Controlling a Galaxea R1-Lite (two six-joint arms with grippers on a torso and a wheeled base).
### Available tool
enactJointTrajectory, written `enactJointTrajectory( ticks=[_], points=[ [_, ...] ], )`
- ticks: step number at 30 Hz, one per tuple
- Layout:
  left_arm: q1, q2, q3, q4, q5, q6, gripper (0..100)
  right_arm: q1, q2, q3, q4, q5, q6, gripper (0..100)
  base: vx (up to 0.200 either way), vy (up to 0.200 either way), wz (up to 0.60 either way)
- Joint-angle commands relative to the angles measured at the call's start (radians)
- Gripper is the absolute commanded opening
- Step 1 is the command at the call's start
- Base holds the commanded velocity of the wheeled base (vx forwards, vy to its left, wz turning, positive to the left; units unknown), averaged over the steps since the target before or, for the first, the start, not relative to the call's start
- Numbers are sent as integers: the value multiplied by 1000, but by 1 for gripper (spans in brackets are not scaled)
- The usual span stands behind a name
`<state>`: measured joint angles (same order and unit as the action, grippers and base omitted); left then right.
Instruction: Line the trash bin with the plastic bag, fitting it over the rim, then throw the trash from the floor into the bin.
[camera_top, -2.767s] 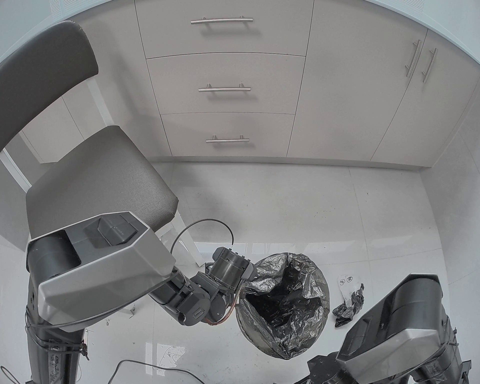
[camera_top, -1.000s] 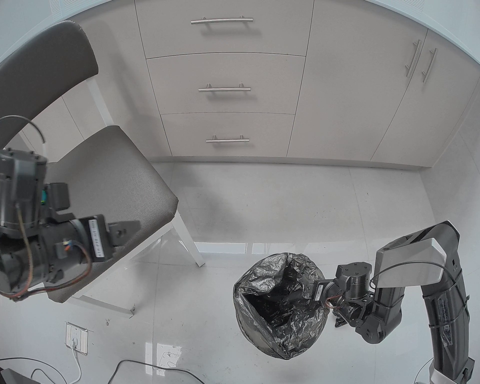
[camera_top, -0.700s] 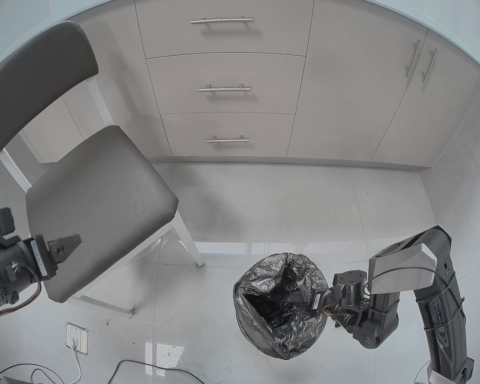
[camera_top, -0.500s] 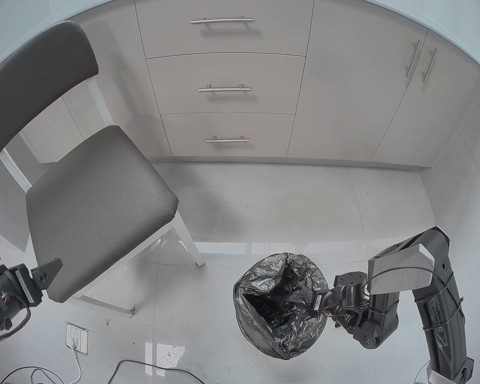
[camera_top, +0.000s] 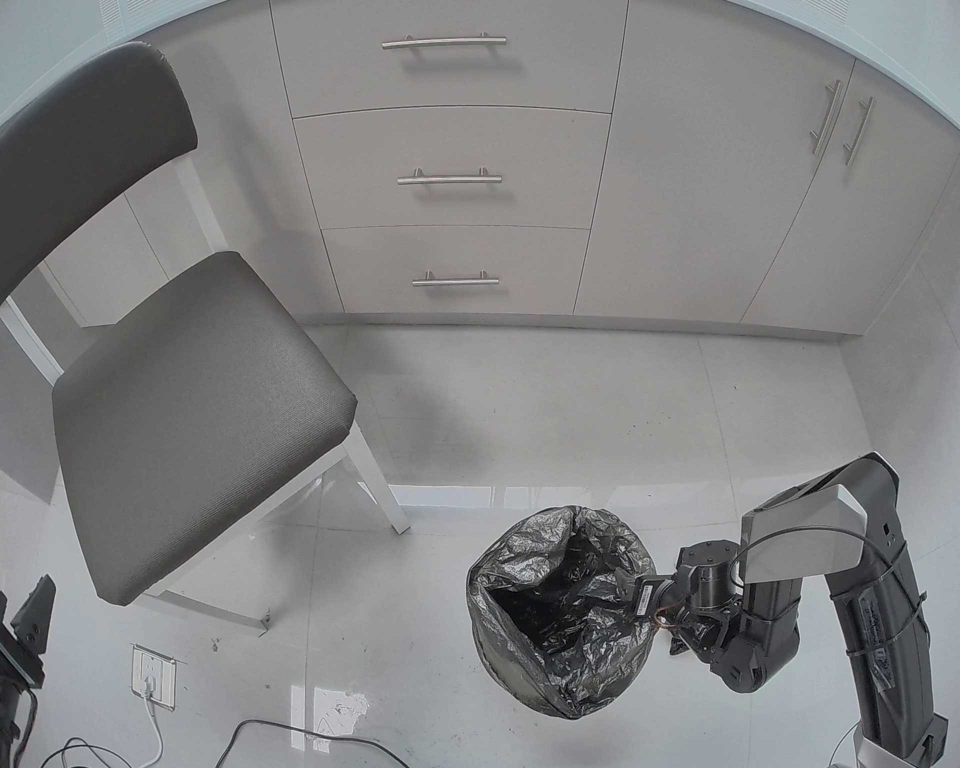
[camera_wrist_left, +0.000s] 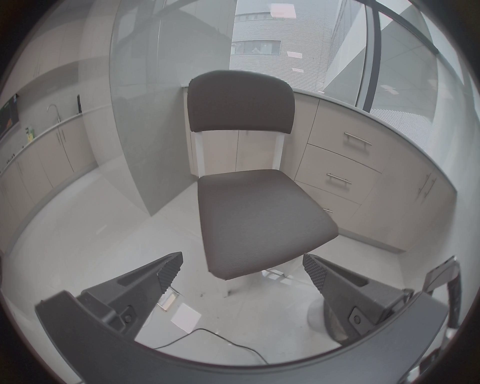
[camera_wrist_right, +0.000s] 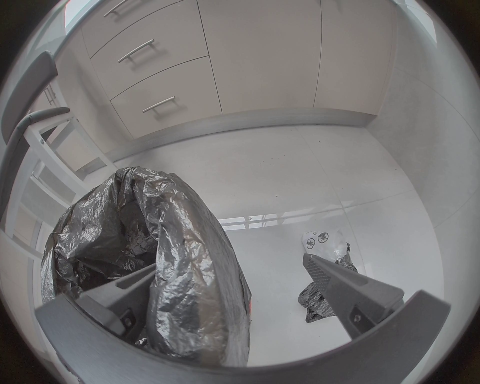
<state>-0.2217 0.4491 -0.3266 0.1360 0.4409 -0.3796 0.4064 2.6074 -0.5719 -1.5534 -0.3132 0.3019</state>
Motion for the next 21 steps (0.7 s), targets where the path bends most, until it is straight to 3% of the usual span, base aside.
enactJointTrajectory(
  ticks=[1,9,17,21],
  points=[
    [101,-204,153,-19,4,110,100,-1,3,1,-17,-3,0,100,0,0,0],
    [228,-340,251,-24,2,188,100,0,6,-2,-17,-1,-1,100,0,0,0],
    [228,-391,273,-64,-1,217,100,2,13,-2,-17,-3,0,100,0,0,0],
    [228,-415,282,-84,-59,240,100,5,20,-6,-17,-4,-1,100,0,0,0]
  ],
)
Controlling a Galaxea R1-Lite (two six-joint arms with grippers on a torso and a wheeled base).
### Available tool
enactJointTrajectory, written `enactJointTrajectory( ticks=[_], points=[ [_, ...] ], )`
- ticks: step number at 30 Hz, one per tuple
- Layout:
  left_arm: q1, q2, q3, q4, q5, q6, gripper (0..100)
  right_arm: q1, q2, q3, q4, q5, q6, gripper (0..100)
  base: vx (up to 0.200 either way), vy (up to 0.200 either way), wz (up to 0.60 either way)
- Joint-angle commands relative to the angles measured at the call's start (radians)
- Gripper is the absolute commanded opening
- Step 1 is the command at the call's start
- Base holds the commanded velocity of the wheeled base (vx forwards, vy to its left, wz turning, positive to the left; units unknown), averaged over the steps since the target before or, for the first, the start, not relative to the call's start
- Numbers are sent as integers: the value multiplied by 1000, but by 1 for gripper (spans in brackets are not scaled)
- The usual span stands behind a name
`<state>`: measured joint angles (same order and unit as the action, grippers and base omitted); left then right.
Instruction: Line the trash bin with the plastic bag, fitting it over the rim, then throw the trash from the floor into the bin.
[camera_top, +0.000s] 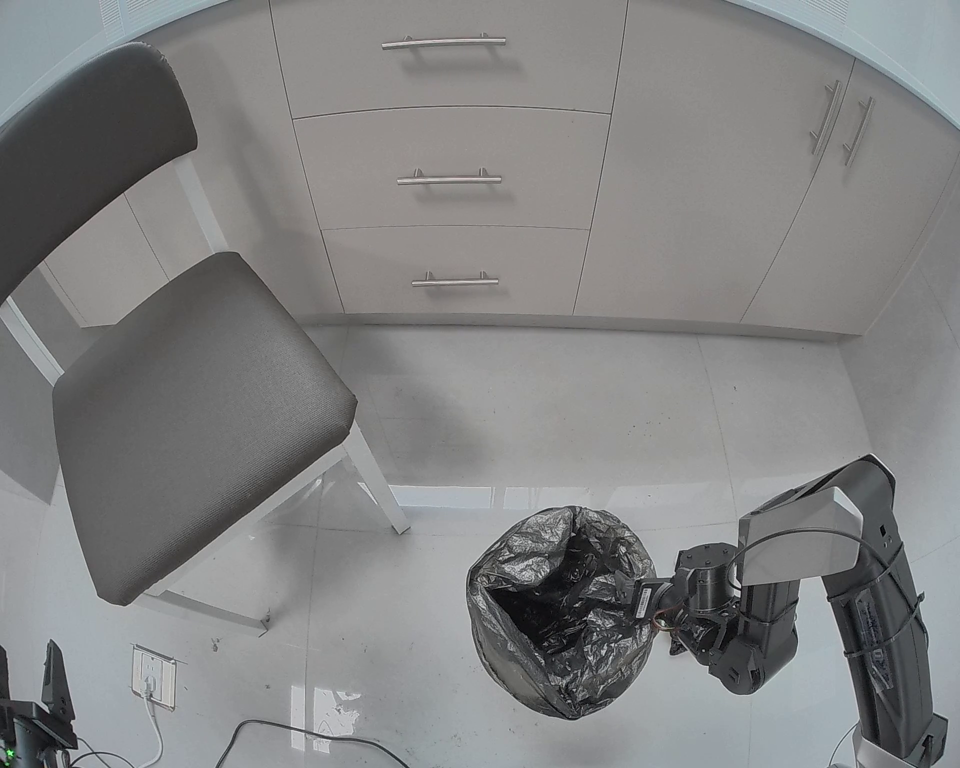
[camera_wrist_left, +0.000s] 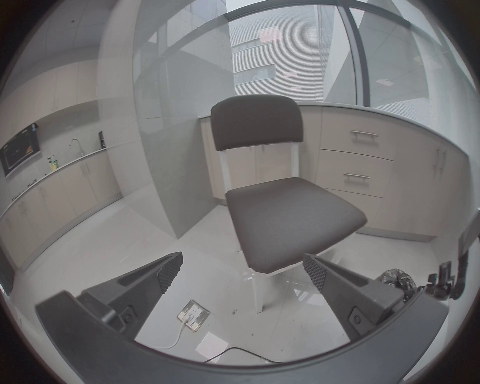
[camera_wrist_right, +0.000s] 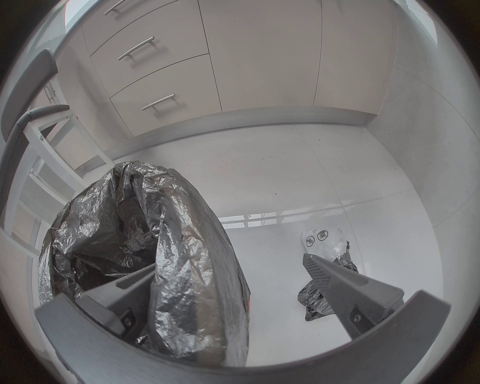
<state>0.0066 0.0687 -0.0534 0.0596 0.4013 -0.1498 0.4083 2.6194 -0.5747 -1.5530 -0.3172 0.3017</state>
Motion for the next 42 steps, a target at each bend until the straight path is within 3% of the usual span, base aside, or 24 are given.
enactJointTrajectory(
  ticks=[1,4,7,14,21,28,34,35,42],
  points=[
    [0,-49,10,-10,-59,29,100,3,10,-8,-18,0,-1,100,0,0,0],
    [0,-66,9,-12,-190,50,100,4,11,-10,-18,0,-1,100,0,0,0],
    [-2,-66,14,-17,-252,52,100,4,14,-10,-18,0,-1,100,0,0,0],
    [0,-64,14,-17,-249,33,100,4,13,-10,-18,0,-1,100,0,0,0],
    [-7,-64,14,-15,-257,84,100,10,-36,16,-18,1,4,100,0,0,0],
    [-10,-60,15,-15,-283,72,100,6,-171,61,-18,1,2,100,0,0,0],
    [-10,-60,15,-15,-288,68,100,-109,-275,32,-18,1,-18,100,0,0,0],
    [-10,-55,15,-15,-288,64,100,-167,-268,-8,-9,1,-38,100,0,0,0],
    [-5,-66,17,-18,-288,44,100,-312,-209,-249,252,18,-96,100,0,0,0]
  ],
)
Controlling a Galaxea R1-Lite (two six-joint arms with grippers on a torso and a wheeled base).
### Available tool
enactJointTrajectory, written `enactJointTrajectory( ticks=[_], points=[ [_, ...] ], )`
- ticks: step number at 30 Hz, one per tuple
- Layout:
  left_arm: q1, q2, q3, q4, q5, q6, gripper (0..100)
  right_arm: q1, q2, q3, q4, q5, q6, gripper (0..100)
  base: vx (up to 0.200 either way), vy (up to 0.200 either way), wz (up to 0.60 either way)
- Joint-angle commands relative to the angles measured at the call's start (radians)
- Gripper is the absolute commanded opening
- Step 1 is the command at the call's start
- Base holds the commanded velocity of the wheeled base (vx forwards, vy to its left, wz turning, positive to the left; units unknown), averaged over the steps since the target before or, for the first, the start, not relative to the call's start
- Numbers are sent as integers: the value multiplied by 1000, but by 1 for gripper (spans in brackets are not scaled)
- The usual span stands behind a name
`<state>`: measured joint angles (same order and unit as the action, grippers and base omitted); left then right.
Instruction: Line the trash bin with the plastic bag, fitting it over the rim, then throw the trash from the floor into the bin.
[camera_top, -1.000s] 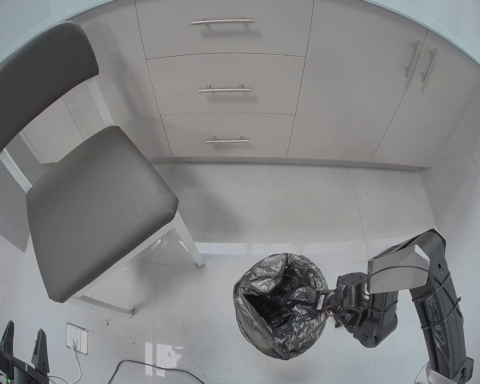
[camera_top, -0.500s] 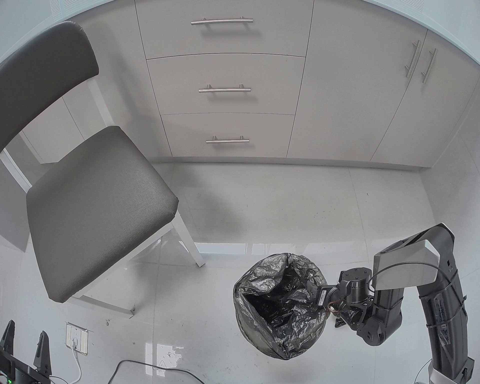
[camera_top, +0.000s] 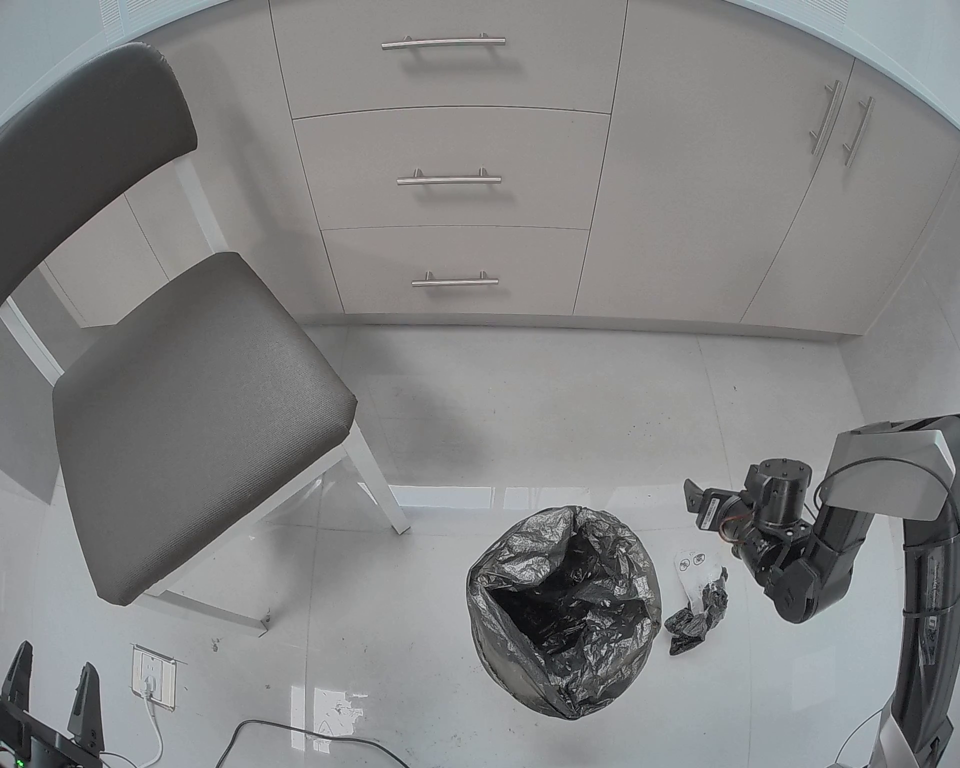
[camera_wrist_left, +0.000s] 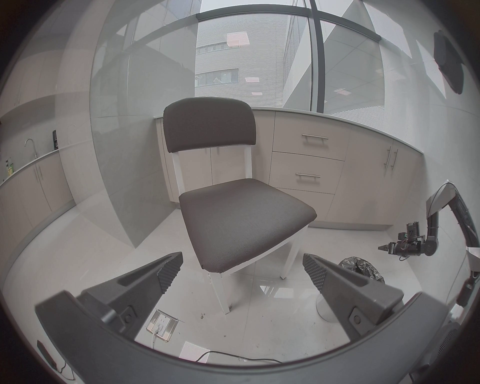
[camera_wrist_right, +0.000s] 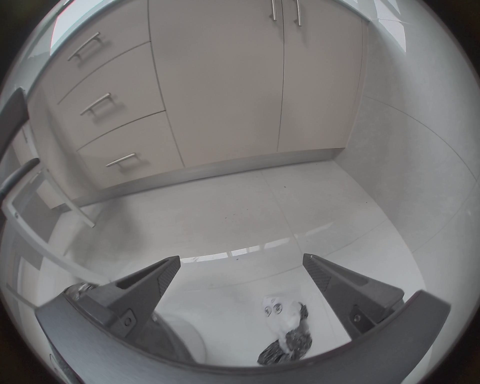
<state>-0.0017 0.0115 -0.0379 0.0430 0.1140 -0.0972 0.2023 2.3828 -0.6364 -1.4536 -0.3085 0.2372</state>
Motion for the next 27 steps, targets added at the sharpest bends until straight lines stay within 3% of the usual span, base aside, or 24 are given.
enactJointTrajectory(
  ticks=[1,5,6,8,10,11,12,16,17,22,27],
  points=[
    [3,-8,1,-2,1,-9,100,-109,33,-212,179,11,-32,100,0,0,0],
    [3,-8,1,0,1,-9,100,-123,125,-447,386,20,-32,100,0,0,0],
    [2,-8,1,-2,1,-9,100,-126,182,-594,496,20,-32,100,0,0,0],
    [3,-8,1,0,1,-9,100,-130,219,-692,576,20,-32,100,0,0,0],
    [3,-8,1,0,-1,-9,100,-141,292,-896,745,19,-36,100,0,0,0],
    [3,-8,1,0,-1,-9,100,-141,292,-896,745,19,-36,100,0,0,0],
    [3,-8,1,0,1,-9,100,-150,348,-1053,868,19,-38,100,0,0,0],
    [2,-8,1,0,1,-7,100,-166,417,-1234,995,19,-41,100,0,0,0],
    [2,-8,1,0,1,-7,100,-175,460,-1358,1082,19,-41,100,0,0,0],
    [0,-8,1,0,1,-7,100,-190,549,-1364,1271,19,-45,100,0,0,0],
    [2,-7,1,0,1,-7,100,-199,717,-1364,1526,19,-105,100,0,0,0]
  ],
)
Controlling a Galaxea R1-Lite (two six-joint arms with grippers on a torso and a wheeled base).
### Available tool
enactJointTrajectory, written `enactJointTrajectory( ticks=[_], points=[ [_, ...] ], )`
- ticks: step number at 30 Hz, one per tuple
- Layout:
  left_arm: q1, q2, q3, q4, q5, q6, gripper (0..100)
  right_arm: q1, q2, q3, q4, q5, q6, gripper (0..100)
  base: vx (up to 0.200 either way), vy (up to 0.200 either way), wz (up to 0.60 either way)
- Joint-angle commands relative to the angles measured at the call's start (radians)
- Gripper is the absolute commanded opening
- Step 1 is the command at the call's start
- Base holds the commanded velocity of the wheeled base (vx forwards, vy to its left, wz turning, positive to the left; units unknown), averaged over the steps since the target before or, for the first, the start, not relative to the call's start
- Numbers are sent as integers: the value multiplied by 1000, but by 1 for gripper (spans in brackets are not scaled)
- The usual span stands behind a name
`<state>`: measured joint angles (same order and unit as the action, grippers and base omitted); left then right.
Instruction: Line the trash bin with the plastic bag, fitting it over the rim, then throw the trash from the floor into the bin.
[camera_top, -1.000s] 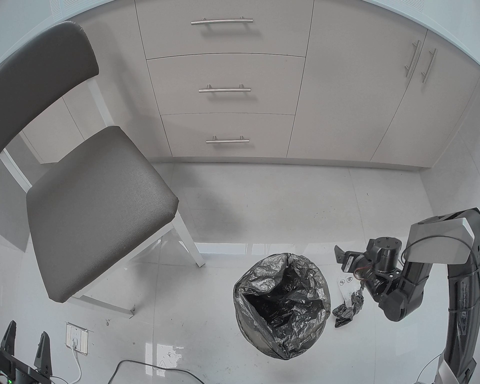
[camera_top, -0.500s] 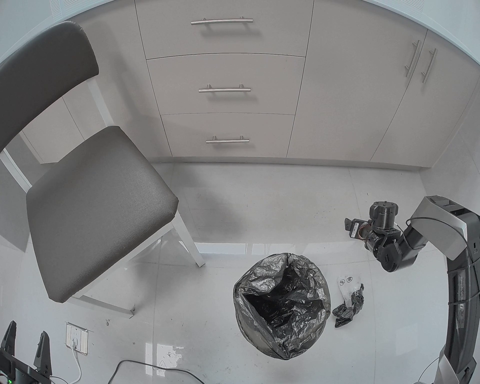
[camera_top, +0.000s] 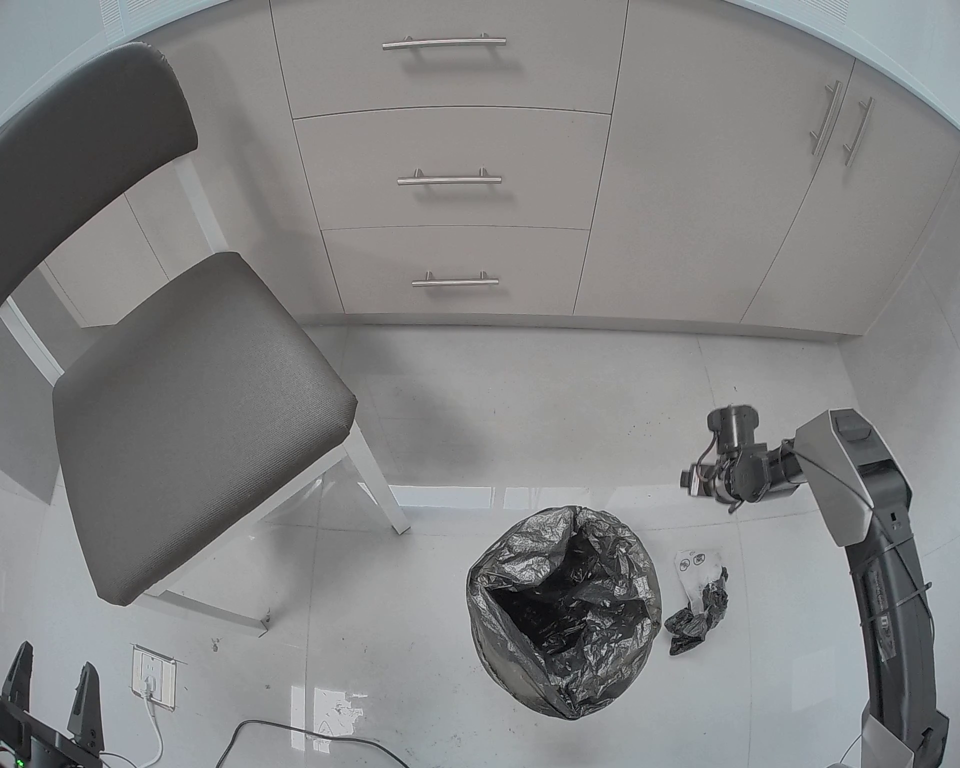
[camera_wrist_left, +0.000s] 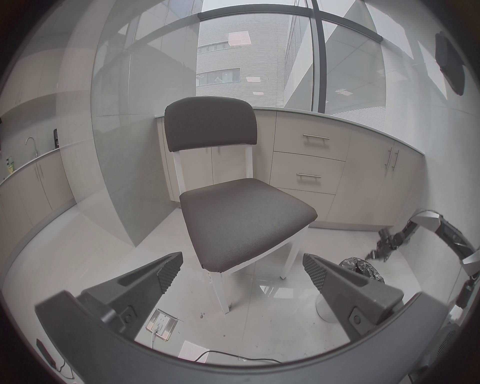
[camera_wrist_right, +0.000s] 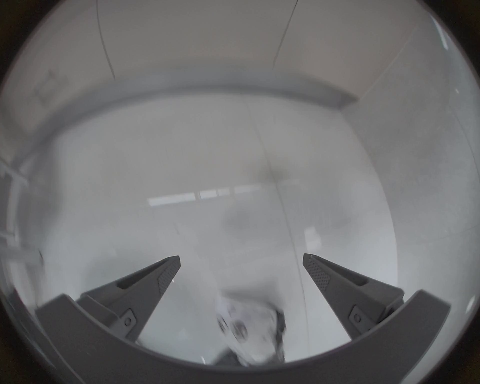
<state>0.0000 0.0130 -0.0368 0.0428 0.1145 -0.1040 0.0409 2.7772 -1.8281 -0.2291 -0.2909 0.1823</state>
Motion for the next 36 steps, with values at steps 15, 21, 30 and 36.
enactJointTrajectory(
  ticks=[15,21,30,36],
  points=[
    [0,-8,0,0,1,0,100,-36,323,-172,453,50,-50,100,0,0,0],
    [0,-8,0,0,1,0,100,-36,323,-172,452,48,-49,100,0,0,0],
    [0,-8,0,0,1,0,100,-30,323,-172,350,39,-46,100,0,0,0],
    [0,-8,0,0,1,0,100,-22,323,-172,352,36,-46,0,0,0,0]
  ],
)
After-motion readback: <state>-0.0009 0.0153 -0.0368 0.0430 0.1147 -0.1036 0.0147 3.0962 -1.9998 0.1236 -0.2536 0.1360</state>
